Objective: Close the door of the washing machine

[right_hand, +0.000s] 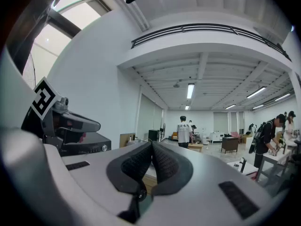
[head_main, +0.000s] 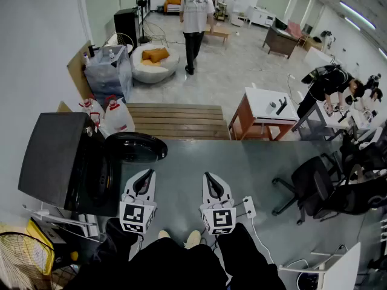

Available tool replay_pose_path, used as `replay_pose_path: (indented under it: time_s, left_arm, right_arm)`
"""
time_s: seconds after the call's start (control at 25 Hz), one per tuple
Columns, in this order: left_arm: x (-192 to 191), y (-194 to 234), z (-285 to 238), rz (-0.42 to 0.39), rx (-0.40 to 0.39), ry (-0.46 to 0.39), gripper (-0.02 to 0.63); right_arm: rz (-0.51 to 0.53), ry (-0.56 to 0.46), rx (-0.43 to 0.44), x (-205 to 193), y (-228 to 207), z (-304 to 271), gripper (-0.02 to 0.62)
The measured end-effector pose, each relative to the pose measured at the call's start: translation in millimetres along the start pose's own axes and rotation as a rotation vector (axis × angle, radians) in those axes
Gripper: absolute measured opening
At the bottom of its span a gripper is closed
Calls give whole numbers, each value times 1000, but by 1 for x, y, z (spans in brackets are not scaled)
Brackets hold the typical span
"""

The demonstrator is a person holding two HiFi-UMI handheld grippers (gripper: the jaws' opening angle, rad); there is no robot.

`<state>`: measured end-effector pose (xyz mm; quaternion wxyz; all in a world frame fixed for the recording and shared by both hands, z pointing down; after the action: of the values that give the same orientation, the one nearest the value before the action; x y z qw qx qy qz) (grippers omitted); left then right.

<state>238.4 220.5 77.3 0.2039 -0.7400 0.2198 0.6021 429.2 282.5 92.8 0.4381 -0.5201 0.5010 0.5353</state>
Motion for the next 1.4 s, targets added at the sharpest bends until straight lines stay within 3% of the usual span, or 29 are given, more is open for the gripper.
replay_pose_path:
  time_s: [0.88,1.12,1.4]
  left_arm:
    - [-16,45,34,-10,-5,-11,32]
    - [-20,88,5,8,19,-10,32]
    - [-28,148,-71,52,120,25,32]
  right_arm:
    - [15,1,-19,-4,47,-14,17]
    - [21,1,19,-4,57,-73,17]
    - [11,22,128,-18,40,-195,17]
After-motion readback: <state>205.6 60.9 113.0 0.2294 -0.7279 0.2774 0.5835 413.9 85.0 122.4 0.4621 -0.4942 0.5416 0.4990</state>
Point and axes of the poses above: the fingertips, and each gripper's own axes: z backward along the fingers, y to its left, x out of its top, the point moved 4 cm from there along z, backward along the fingers, and after that the axes turned 13 degrees about -x, right-handed, at the moved point
